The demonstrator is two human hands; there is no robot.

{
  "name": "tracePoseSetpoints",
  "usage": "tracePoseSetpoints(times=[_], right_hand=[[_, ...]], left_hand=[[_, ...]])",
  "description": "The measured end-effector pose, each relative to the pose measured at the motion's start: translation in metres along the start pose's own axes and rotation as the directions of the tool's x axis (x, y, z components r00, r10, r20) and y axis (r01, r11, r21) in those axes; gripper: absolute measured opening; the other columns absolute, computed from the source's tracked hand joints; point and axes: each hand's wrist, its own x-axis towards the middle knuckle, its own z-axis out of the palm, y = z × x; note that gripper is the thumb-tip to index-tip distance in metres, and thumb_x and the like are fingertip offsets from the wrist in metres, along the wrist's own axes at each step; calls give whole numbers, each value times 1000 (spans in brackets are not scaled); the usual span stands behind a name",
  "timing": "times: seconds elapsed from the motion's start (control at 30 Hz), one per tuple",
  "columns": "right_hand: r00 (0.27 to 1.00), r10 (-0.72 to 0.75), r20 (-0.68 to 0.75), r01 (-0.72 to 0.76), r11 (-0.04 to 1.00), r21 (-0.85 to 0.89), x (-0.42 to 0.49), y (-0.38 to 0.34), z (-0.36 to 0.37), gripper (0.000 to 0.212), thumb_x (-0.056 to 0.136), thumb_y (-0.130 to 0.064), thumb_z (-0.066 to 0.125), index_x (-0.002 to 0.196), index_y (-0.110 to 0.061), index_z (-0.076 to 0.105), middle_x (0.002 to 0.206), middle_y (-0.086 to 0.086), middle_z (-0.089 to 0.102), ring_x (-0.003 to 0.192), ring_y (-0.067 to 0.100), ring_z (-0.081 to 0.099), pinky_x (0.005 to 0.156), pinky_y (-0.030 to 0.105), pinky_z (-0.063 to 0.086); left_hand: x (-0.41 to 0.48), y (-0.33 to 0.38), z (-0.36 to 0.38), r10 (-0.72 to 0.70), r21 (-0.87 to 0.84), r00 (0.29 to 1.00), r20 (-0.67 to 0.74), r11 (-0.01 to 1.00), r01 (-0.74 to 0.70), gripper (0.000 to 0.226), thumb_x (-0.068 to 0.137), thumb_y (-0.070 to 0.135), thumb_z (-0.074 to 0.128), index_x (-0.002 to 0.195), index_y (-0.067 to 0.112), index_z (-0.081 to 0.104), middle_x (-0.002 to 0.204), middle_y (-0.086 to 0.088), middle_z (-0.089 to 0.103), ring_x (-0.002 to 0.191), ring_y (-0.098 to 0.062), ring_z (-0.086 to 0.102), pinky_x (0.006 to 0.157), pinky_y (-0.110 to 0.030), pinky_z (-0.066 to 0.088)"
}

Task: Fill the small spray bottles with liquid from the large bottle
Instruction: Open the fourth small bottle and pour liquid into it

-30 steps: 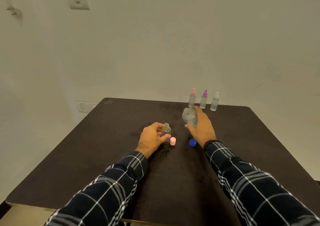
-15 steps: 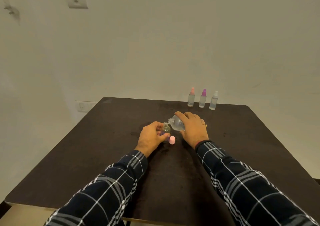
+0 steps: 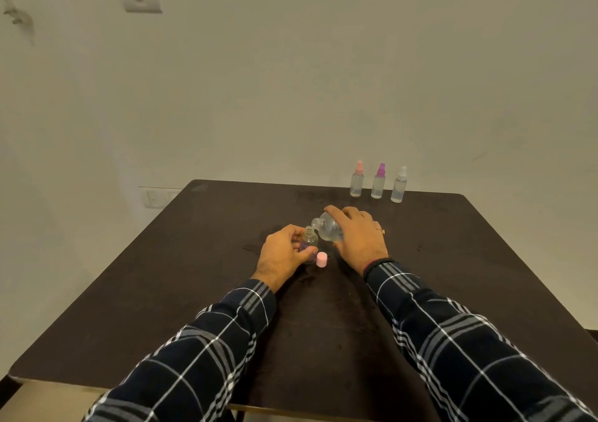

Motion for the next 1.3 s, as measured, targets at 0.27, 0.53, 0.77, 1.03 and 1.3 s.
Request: tracePoseSetpoints(times=[0.27,0.53,0.77,1.03,1.3], right_hand=[[1000,-23,15,24,997,-73,3,0,-6,71,90,-20,66,147,-43,29,142,4,45,133,33,40,107,60,38],[998,-54,32,58,985,-164,5,-4,-15,79,89,-13,67,149,-42,26,147,5,39,138,33,33,109,65,31],[997,-73,35,79,975,-206,5,-7,-20,79,88,-16,70,150,-40,26,150,6,37,140,34,31,109,65,32],[996,-86,17,88,964,-249,4,-9,-25,76,91,-17,66,150,-41,25,152,6,35,141,34,29,109,65,30],[996,-93,10,93,963,-254,2,-12,-27,79,89,-15,68,151,-40,25,152,6,34,142,35,28,110,65,29]], left_hand=[[-1,2,0,-14,-5,1000,6,1000,14,45,84,25,82,124,20,62,102,14,67,95,-4,67,95,-28,56],[0,-1,1,-5,-27,1000,7,1000,5,43,82,26,84,119,24,64,105,12,71,96,-4,69,95,-31,57],[1,-1,2,-7,-34,1000,8,999,7,42,81,26,85,117,26,63,102,15,69,95,-3,68,94,-28,57],[2,0,2,-15,-23,1000,14,1000,15,44,82,26,84,120,23,63,100,16,68,95,-1,66,93,-25,55],[1,1,2,-19,-4,1000,9,1000,19,46,82,27,84,122,22,62,99,18,66,94,0,65,94,-25,55]])
